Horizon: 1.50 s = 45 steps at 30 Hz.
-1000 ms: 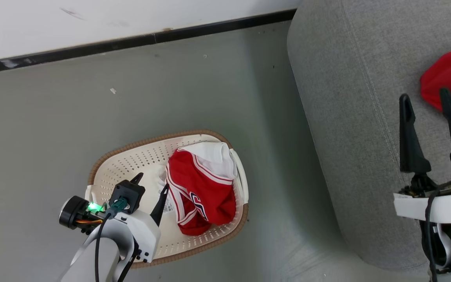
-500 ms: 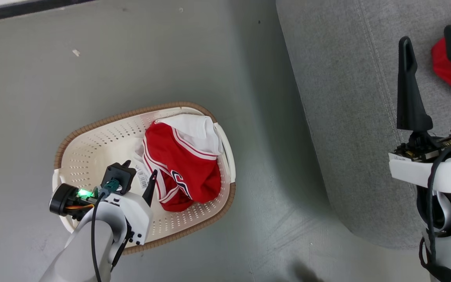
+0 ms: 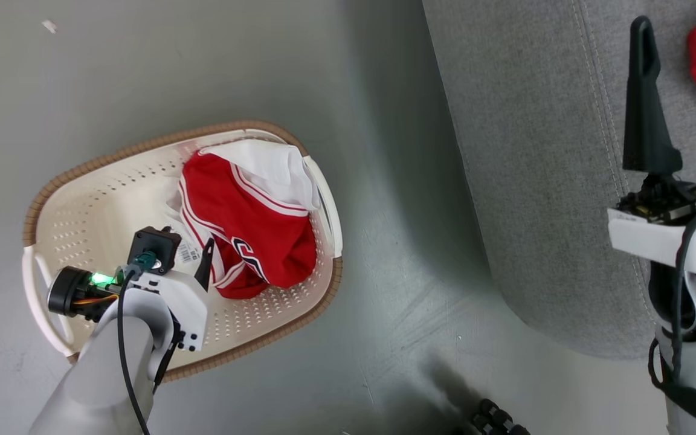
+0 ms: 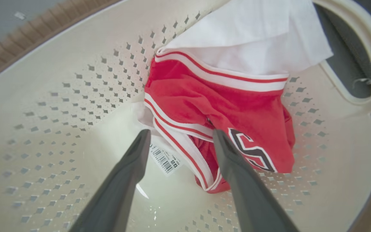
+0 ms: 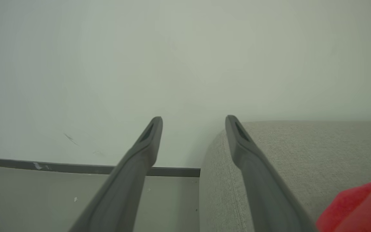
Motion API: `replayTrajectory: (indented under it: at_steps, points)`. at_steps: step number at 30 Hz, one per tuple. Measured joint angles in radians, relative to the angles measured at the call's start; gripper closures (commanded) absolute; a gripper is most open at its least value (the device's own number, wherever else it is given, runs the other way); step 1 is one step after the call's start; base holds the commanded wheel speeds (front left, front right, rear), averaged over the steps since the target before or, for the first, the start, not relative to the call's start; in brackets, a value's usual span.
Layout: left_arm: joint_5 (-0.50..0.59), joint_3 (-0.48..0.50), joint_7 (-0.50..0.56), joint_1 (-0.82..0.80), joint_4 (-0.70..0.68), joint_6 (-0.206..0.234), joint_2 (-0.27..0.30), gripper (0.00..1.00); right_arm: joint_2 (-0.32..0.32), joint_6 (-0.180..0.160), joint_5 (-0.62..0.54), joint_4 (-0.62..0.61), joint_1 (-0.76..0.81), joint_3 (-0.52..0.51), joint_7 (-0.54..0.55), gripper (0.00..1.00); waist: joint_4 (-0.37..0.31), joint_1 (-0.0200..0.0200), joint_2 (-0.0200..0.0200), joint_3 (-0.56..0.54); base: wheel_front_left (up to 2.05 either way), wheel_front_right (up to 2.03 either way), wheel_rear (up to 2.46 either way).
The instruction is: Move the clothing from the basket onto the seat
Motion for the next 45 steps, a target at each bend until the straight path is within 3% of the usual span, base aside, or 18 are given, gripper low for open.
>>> replayTrajectory:
  at_steps: [27,31,45]
  points:
    - [-0.080,0.101,-0.066,-0.147,0.084,0.018,0.019,0.00,-0.001,0.000,0.066,0.005,-0.175,-0.002,0.000,0.00,-0.079,0.0000,0.0000,0.188,0.00,0.00,0.00]
    - [-0.080,0.109,-0.080,-0.152,0.096,0.019,0.046,0.00,-0.001,0.000,0.081,0.010,-0.194,-0.002,0.000,0.00,-0.079,0.0001,0.0000,0.200,0.00,0.00,0.00]
    - [-0.086,0.125,-0.131,-0.152,0.116,0.017,0.058,0.00,-0.001,0.000,0.082,0.035,-0.212,-0.006,0.000,0.00,-0.067,0.0000,0.0000,0.188,0.00,0.00,0.00]
